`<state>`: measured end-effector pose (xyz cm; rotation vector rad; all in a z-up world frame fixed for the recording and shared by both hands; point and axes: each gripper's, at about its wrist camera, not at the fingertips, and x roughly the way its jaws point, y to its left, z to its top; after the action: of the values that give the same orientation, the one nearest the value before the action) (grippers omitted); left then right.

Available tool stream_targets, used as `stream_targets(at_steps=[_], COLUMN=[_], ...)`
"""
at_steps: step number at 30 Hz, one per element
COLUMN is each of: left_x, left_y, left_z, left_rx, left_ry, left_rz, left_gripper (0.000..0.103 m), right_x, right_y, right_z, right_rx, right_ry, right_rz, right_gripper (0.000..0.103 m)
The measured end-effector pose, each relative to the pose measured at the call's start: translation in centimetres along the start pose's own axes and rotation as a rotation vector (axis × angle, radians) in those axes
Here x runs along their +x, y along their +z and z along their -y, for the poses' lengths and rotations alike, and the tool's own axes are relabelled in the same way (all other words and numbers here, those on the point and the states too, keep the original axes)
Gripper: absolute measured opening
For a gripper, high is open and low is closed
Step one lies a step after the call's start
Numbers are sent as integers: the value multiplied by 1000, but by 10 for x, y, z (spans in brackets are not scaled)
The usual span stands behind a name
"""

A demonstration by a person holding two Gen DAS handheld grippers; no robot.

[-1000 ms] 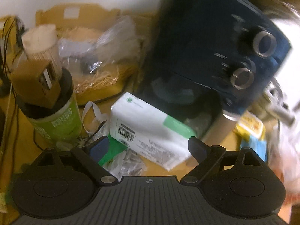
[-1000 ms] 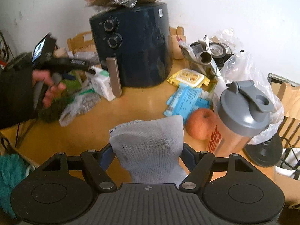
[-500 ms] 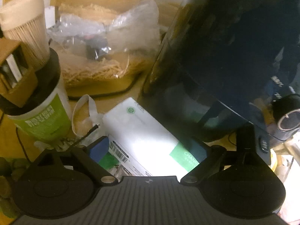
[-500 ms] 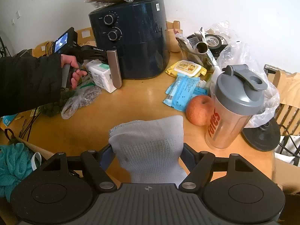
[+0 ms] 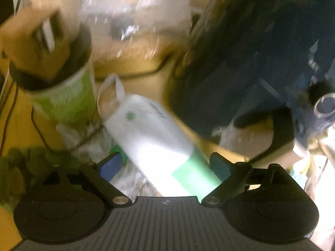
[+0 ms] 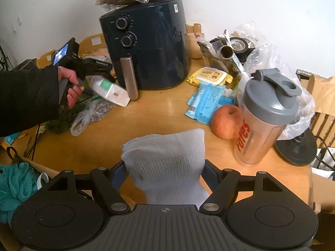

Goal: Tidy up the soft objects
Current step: 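Grasp the white-and-green tissue pack with the left tool while the right tool holds the sock, then lift the tissue pack with the left tool toward the box while the right tool carries the sock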

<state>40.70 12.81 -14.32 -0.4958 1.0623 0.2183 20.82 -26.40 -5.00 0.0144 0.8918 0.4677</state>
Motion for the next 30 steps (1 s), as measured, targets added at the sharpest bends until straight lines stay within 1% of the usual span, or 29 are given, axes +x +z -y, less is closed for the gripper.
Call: stream_targets(at_steps=[3, 5, 7, 8, 10, 12, 13, 16, 19, 23, 30], left_x=[7, 10, 11, 11, 13, 14, 14, 13, 10, 2, -22], left_y=[-9, -12, -13, -13, -11, -9, -9, -8, -7, -6, -9], left_z=[-7, -13, -20, -23, -30, -36, -40, -48, -52, -57, -64], left_rx=[-36, -65, -108, -129, -178, -225, -251, -319, -330, -344, -307], left_ry=[-12, -49, -87, -106, -143, -174, -185, -212, -226, -239, -254], left_rz=[-46, -41, -31, -33, -38, -28, -26, -24, -16, -10, 7], left_gripper=[87, 85, 79, 77, 69, 64, 60, 54, 51, 48, 47], right_x=[0, 0, -2, -2, -4, -7, -7, -10, -13, -16, -21], right_y=[1, 1, 0, 0, -1, -2, -2, -3, -3, -3, -6], right_z=[-3, -4, -4, -3, -1, 0, 0, 1, 1, 2, 1], right_rx=[-12, -16, -18, -16, -12, -7, -6, -7, -11, -12, -18], right_ry=[7, 7, 5, 4, 0, -2, -4, -6, -7, -7, -4], right_rz=[3, 4, 5, 5, 6, 8, 9, 12, 18, 27, 31], right_gripper=[77, 77, 77, 77, 77, 77, 77, 77, 77, 77, 77])
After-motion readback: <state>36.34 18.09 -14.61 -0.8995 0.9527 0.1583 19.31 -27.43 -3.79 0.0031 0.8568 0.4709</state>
